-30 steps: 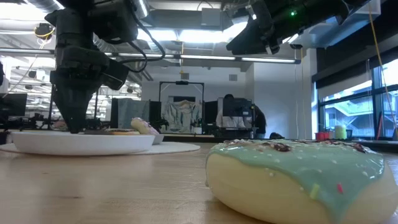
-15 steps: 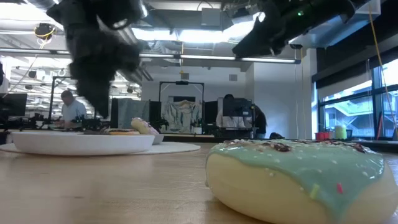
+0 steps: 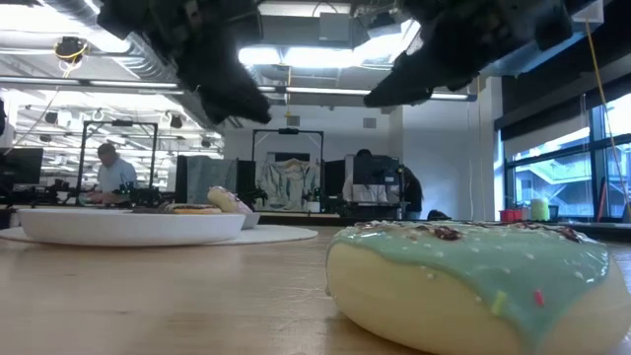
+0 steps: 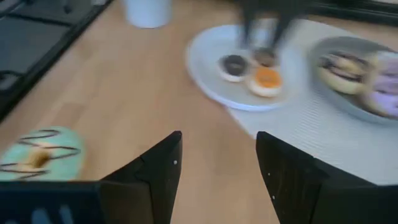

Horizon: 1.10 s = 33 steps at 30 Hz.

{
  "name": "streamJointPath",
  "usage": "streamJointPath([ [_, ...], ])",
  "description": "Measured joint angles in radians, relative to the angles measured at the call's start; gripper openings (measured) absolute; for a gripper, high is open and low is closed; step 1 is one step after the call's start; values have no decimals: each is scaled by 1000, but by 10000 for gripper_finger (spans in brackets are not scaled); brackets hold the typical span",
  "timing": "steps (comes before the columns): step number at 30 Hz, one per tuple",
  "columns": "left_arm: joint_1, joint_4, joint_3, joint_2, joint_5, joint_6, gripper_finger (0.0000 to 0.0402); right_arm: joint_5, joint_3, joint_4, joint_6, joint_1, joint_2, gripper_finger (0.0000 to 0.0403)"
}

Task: Pick & Place donuts
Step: Put the big green donut on the gray plate

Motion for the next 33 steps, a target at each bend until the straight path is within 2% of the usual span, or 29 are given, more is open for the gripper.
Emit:
streamJointPath([
  [3, -7, 30, 0, -1, 8, 4, 98, 12, 61, -33, 12, 66, 53, 207],
  [9, -31, 12, 0, -1, 9, 4, 102, 34, 215, -212, 96, 177, 199, 207],
  [13, -48, 13, 0, -1, -2, 4, 100, -31, 295, -293, 163, 217, 321, 207],
  [19, -70, 20, 0, -2, -3, 4, 100, -160, 420, -329, 239, 233, 462, 207],
  [28, -79, 21, 0, -2, -3, 4, 98, -203, 477, -367, 300, 232, 570, 206],
  [33, -79, 21, 0, -2, -3, 4, 100, -203, 478, -374, 342, 235, 592, 185],
])
